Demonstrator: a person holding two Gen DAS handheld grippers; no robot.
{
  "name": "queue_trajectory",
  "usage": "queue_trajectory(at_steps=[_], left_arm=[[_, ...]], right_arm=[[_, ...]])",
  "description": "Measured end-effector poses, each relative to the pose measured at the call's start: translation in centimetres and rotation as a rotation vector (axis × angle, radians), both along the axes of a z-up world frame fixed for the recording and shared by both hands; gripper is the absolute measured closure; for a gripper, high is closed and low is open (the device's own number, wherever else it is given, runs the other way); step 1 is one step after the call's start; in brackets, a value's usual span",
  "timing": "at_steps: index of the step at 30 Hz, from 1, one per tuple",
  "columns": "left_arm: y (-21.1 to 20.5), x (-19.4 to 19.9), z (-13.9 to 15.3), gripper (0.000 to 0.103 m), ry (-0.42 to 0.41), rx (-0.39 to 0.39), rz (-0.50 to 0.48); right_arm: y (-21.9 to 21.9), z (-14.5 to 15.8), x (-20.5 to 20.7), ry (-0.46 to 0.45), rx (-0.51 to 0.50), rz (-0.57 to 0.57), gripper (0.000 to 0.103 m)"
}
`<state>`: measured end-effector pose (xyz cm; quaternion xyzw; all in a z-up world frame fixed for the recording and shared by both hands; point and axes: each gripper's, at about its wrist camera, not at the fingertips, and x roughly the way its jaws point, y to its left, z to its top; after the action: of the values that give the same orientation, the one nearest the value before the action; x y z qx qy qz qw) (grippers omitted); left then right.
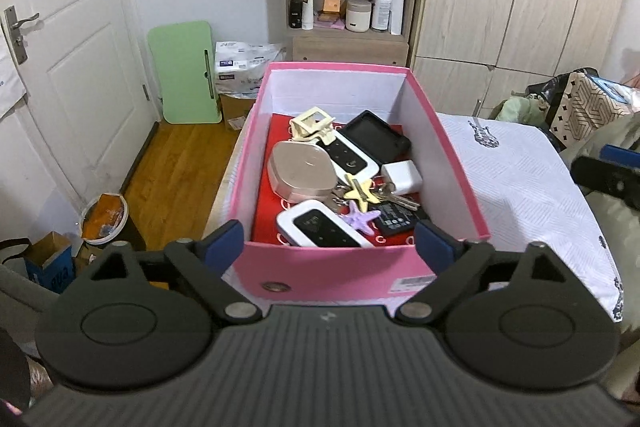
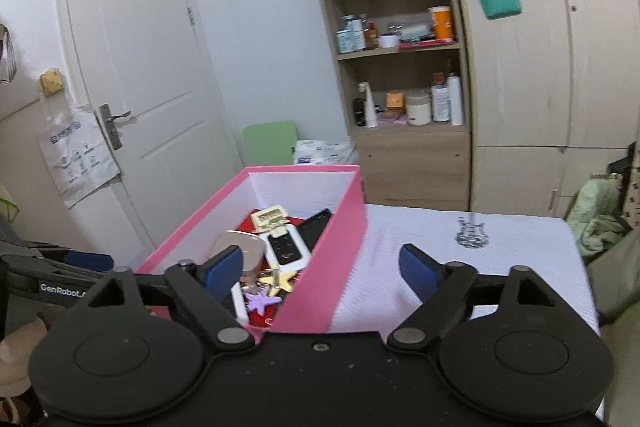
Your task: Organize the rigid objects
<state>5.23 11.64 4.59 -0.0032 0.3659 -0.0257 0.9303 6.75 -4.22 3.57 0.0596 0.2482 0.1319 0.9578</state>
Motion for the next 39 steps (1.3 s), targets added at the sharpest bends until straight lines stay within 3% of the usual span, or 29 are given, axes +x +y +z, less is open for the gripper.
queue_trajectory(at_steps=[7, 14, 18, 25, 30, 39], left_arm=[[-2.9, -1.7, -0.3, 0.005, -0.029, 0.044, 0.037], [-4.8, -2.5, -0.8, 0.005, -0.007, 0.064, 0.039], [-5.5, -2.9, -1.3, 0.005, 0.004, 0.054, 0.033], [-6.5, -3.5, -1.8, 0.002, 0.002, 0.104, 0.04], [-6.8, -3.9, -2.1, 0.0, -0.002, 0.096, 0.021], [-7.1, -4.1, -2.9, 0.0, 0.008, 0.085, 0.004]], right_arm=[[-1.4, 0.2, -2.2, -0.011, -0.016, -0.043, 0.003], [-1.6, -0.1, -3.8, -0.006, -0.137, -0.148, 0.0], [-2.1, -0.4, -4.5, 0.018, -0.12, -0.164, 0.0], [-2.7, -1.0, -5.2, 0.06, -0.143, -0.246, 0.0], [-2.7, -1.6, -5.3, 0.09, -0.132, -0.239, 0.0], [-1.9, -1.6, -6.2, 0.078, -0.166, -0.254, 0.0]])
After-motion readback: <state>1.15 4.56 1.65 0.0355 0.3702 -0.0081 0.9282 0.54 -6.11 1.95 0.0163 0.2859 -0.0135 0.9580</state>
